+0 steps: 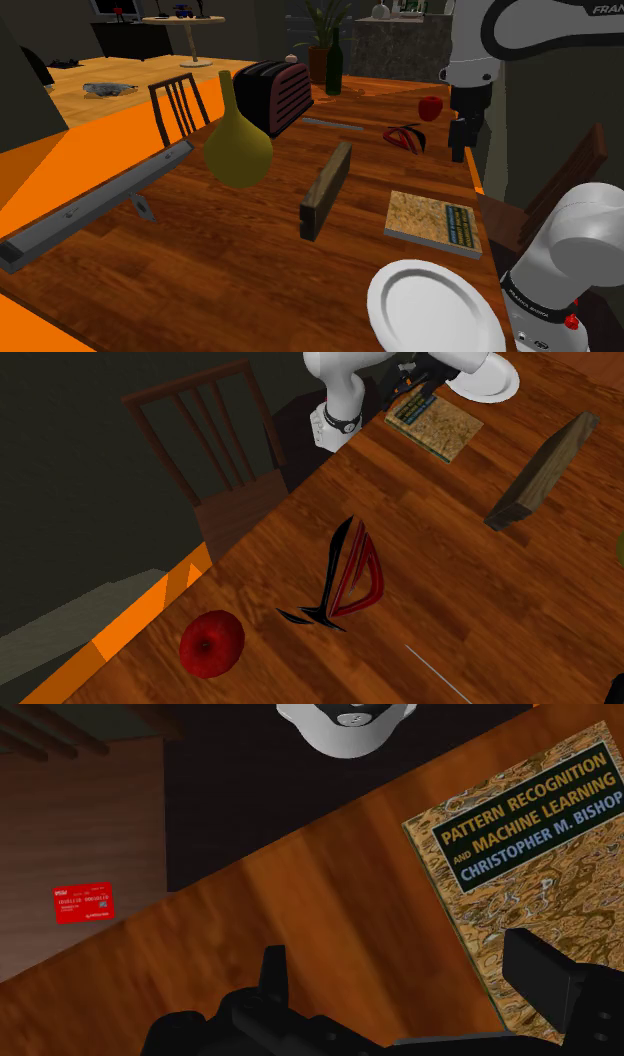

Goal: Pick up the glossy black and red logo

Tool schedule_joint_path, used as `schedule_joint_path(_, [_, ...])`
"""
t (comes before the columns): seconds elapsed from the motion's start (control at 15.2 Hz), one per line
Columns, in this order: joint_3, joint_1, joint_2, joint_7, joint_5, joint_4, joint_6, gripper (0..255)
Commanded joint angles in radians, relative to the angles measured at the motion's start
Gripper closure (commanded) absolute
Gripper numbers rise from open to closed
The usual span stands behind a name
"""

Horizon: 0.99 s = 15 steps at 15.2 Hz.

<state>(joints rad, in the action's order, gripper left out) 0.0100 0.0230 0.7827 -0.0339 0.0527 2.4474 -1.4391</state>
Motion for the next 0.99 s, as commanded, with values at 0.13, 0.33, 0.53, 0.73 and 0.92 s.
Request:
schedule_joint_path(0.13, [0.023, -0.017, -0.081, -0.005, 0.013, -0.042, -0.033, 0])
schedule_joint_path(0.33, [0.055, -0.039, -0.203, -0.013, 0.027, -0.113, -0.073, 0])
schedule_joint_path(0.53, [0.087, -0.058, -0.324, -0.021, 0.035, -0.195, -0.102, 0])
schedule_joint_path(0.73, [0.118, -0.076, -0.444, -0.032, 0.036, -0.286, -0.12, 0])
schedule_joint_path(0.92, [0.148, -0.094, -0.564, -0.044, 0.03, -0.387, -0.129, 0])
